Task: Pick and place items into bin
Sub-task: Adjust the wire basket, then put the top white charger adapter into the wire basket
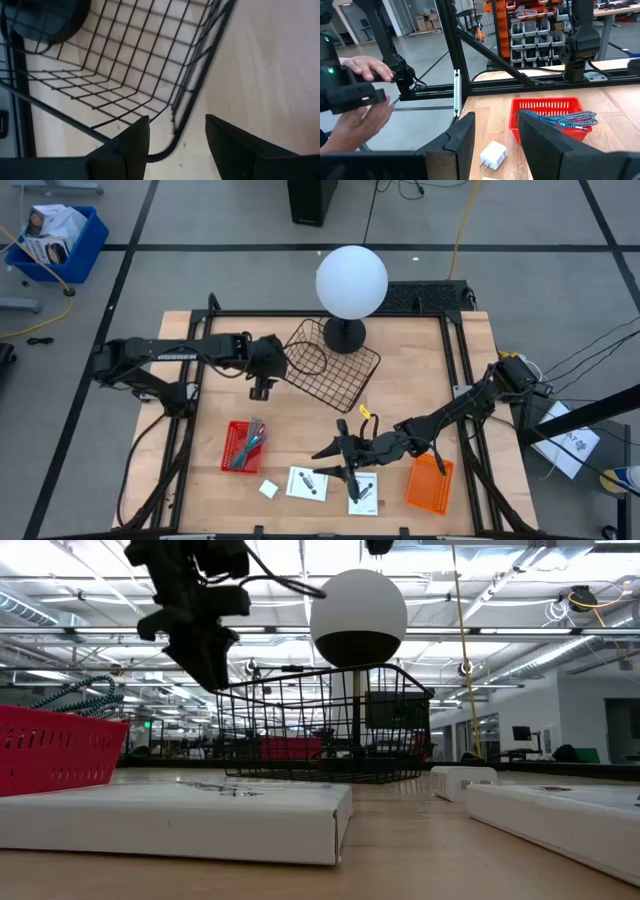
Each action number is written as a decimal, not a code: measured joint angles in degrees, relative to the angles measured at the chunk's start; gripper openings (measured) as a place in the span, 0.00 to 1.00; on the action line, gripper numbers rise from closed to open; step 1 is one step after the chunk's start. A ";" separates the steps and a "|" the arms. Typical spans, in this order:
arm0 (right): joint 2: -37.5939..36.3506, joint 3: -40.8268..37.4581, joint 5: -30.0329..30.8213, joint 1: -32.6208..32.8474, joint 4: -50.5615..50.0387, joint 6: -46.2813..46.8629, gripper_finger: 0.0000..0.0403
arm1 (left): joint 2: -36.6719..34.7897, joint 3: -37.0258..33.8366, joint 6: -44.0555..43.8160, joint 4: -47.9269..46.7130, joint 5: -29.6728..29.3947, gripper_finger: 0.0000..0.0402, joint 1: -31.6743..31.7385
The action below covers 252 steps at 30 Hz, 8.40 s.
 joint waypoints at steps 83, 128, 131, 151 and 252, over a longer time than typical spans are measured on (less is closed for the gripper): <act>0.00 0.00 0.00 0.01 0.02 0.01 0.35 | 1.22 -0.09 -37.99 4.01 -0.60 0.48 -14.67; -0.02 -0.04 0.00 0.02 0.02 0.00 0.35 | -10.37 -0.10 -39.71 36.04 -22.17 0.44 -44.50; -0.02 -0.04 0.00 0.01 0.02 0.00 0.35 | -10.43 -0.09 -39.74 36.54 -20.03 0.44 -44.55; 0.04 0.00 1.67 -0.91 1.26 4.97 0.35 | -9.85 -1.42 -33.30 37.13 -24.14 0.44 -49.13; 6.40 0.04 -22.68 -13.66 -59.82 60.12 0.44 | -9.55 -4.70 -41.70 32.52 -29.99 0.44 -58.28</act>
